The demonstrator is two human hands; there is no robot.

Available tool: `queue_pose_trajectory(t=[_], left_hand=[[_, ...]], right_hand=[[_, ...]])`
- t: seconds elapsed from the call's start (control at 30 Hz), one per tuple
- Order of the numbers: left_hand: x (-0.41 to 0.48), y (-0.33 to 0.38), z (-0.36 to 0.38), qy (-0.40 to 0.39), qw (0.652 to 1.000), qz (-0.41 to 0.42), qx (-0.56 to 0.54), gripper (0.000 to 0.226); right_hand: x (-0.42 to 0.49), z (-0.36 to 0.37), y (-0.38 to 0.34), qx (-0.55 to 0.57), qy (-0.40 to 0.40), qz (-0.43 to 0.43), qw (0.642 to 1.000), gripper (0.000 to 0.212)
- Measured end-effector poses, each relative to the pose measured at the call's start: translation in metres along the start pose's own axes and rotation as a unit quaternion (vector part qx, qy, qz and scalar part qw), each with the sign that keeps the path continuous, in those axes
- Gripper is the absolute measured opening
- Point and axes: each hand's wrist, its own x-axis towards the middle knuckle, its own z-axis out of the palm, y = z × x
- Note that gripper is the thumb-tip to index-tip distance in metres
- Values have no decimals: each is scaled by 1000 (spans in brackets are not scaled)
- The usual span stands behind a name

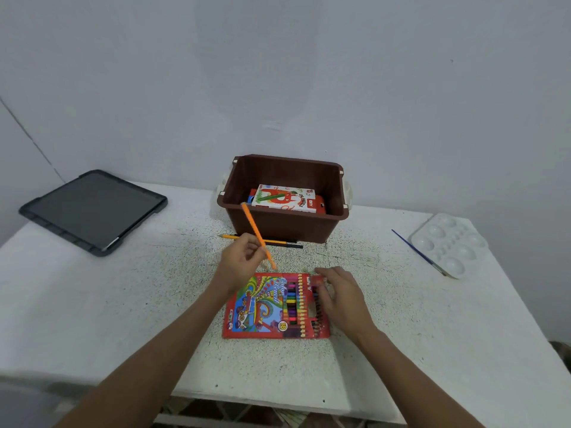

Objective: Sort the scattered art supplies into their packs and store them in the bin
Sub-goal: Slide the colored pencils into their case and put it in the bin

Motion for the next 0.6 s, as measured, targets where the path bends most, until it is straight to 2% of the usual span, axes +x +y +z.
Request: queue_pose_trajectory(t=[0.07,0.13,0.4,0.6], left_hand=[[-7,13,8,-18,994,-38,-97,8],[-13,17,15,-40,989,-51,-130,10],[-32,18,27,-99,979,-66,-167,15],[-36,13,25,-112,975,-85,-170,12]], right_hand=[[5,-1,-9,3,1,-18,1000,29],[10,-2,-18,0,-6,-38,999,29],[9,-4,-17,-42,-24,-53,997,17],[4,-13,-10,-24,-70,-58,996,25]])
